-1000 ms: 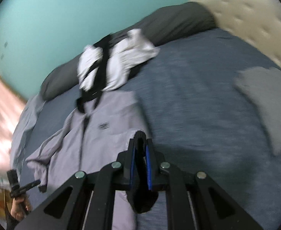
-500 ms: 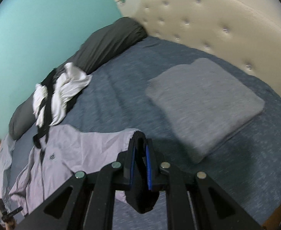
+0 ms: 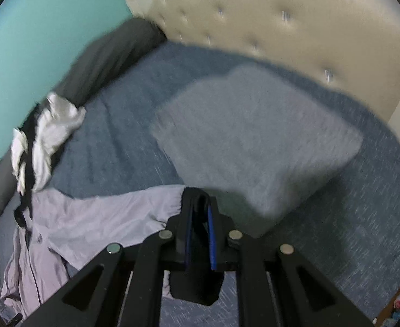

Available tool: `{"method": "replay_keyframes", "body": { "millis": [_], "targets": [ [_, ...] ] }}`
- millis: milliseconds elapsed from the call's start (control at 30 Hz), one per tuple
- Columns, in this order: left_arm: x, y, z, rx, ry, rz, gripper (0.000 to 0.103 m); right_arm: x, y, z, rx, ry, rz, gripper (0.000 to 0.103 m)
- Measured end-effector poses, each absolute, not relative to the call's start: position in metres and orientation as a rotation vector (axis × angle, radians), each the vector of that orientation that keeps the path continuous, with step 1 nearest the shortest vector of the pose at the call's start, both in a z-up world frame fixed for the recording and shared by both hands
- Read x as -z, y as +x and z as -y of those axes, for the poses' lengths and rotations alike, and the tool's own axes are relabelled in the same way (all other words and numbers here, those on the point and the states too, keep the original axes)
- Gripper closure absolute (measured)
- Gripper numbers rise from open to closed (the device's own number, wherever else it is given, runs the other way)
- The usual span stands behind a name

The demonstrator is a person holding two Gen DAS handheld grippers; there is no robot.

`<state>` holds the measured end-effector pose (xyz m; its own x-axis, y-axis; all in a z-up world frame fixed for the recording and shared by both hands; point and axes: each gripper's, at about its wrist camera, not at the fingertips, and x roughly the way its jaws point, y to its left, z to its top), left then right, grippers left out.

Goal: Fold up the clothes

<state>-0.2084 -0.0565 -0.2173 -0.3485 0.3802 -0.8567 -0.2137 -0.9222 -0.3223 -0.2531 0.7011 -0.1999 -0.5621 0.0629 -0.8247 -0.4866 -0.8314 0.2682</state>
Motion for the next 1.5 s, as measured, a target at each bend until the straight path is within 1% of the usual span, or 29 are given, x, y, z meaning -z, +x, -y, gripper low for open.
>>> {"method": "replay_keyframes", "body": {
  "millis": [133,300,400,433,500,600,633,667,767,867,933,1000,1233,1367,1433,1500],
  "targets": [
    [0.223,-0.213,0.053,-2.307,-1.534,0.216,0.069,0.208,-0.245,-0.702,-2.405,-1.229,-0.668,0.090],
    [0.231,-0.221,0.042,-2.294,-1.529,0.229,0.069,0.174,-0.229,-0.700,-2.429,-1.044,-0.493,0.086],
    [0.234,-0.227,0.033,-2.282,-1.511,0.229,0.069,0.155,-0.223,-0.704,-2.473,-0.949,-0.591,0.071],
    [0.235,-0.229,0.030,-2.282,-1.505,0.234,0.069,0.151,-0.230,-0.697,-2.523,-0.973,-0.599,0.070],
    [0.238,-0.235,0.025,-2.281,-1.493,0.244,0.069,0.148,-0.247,-0.676,-2.613,-1.038,-0.548,0.069],
    [0.243,-0.245,0.017,-2.281,-1.480,0.278,0.069,0.157,-0.284,-0.624,-2.751,-1.192,-0.458,0.061],
    [0.245,-0.249,0.014,-2.281,-1.475,0.290,0.069,0.162,-0.298,-0.607,-2.783,-1.250,-0.431,0.059],
    [0.247,-0.253,0.011,-2.280,-1.470,0.301,0.068,0.168,-0.310,-0.590,-2.809,-1.303,-0.407,0.059],
    [0.250,-0.262,0.003,-2.266,-1.453,0.323,0.063,0.191,-0.352,-0.542,-2.860,-1.444,-0.341,0.059],
    [0.253,-0.269,-0.003,-2.253,-1.425,0.335,0.063,0.204,-0.392,-0.501,-2.904,-1.539,-0.291,0.058],
    [0.255,-0.273,-0.004,-2.263,-1.411,0.321,0.063,0.212,-0.415,-0.479,-2.908,-1.607,-0.261,0.054],
    [0.259,-0.276,-0.004,-2.274,-1.397,0.323,0.063,0.223,-0.438,-0.460,-2.887,-1.671,-0.203,0.053],
    [0.273,-0.283,-0.006,-2.294,-1.377,0.298,0.063,0.258,-0.500,-0.425,-2.818,-1.816,-0.065,0.053],
    [0.277,-0.283,-0.008,-2.280,-1.373,0.285,0.060,0.274,-0.516,-0.403,-2.800,-1.893,0.095,0.054],
    [0.278,-0.282,-0.009,-2.274,-1.365,0.281,0.059,0.283,-0.521,-0.397,-2.776,-1.918,0.175,0.057],
    [0.277,-0.280,-0.008,-2.272,-1.355,0.280,0.059,0.288,-0.524,-0.394,-2.778,-1.930,0.201,0.063]
  ]
}}
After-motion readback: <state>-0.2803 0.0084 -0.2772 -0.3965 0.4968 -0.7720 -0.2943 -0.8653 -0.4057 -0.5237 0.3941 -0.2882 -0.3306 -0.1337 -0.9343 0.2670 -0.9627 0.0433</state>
